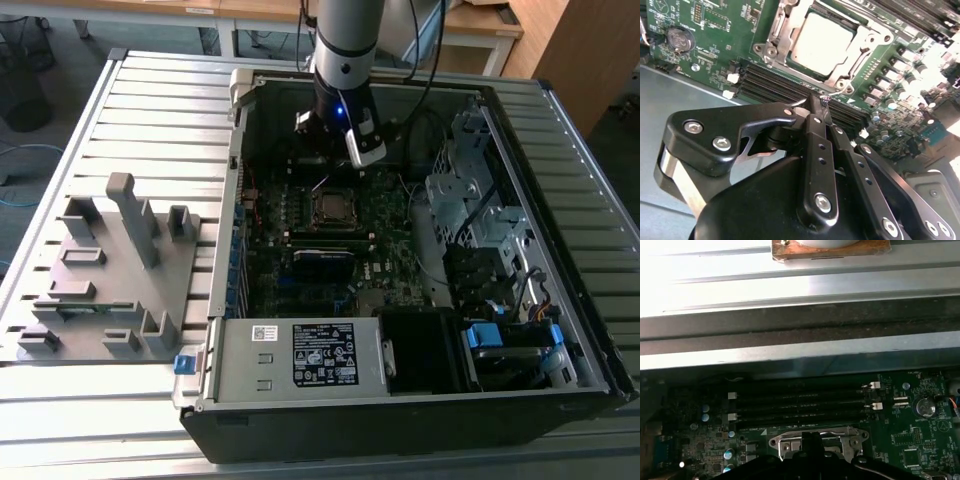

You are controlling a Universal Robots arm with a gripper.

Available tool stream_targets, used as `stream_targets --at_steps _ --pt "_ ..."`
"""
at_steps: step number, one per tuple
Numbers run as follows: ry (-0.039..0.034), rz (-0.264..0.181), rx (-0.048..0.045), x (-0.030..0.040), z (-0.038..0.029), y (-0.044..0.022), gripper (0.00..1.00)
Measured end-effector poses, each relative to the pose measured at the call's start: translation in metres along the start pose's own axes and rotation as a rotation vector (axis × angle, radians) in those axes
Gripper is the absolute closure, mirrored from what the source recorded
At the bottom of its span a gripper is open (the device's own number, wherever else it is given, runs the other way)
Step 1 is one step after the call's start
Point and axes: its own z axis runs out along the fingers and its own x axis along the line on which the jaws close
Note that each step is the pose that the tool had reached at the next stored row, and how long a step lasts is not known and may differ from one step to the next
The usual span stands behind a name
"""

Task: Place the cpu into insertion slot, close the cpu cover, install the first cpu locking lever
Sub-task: 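Close the cpu cover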

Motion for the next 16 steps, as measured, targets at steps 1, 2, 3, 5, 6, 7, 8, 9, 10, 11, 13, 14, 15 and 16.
stream_targets --at_steps 1,2,3,5,6,7,8,9,10,11,13,14,15,16 --pt "0.0003 0.0 -0.0037 -0.0004 0.0002 0.0 0.9" --pt "0.0009 0.0 -0.0092 -0.0006 0.0003 0.0001 0.9" --pt "0.0015 0.0 -0.0157 -0.0008 0.0004 0.0001 0.9" --pt "0.0031 0.001 -0.0322 -0.0008 0.0004 0.0001 0.9" --pt "0.0035 0.001 -0.0371 -0.0008 0.0004 0.0001 0.9" --pt "0.0034 0.001 -0.0376 -0.0008 0.0005 0.0001 0.9" --pt "0.0035 0.001 -0.0378 -0.0008 0.0006 0.0001 0.9" --pt "0.0034 0.001 -0.038 -0.0008 0.0009 0.0 0.9" --pt "0.0034 0.001 -0.0381 -0.0008 0.0013 -0.0001 0.9" --pt "0.0035 0.001 -0.038 -0.0009 0.0017 -0.0002 0.9" --pt "0.0035 0.001 -0.038 -0.0009 0.0026 -0.0004 0.9" --pt "0.0036 0.001 -0.0378 -0.0009 0.0029 -0.0004 0.9" --pt "0.0037 0.001 -0.0376 -0.0009 0.0029 -0.0005 0.9" --pt "0.0037 0.001 -0.0376 -0.0009 0.003 -0.0005 0.9"
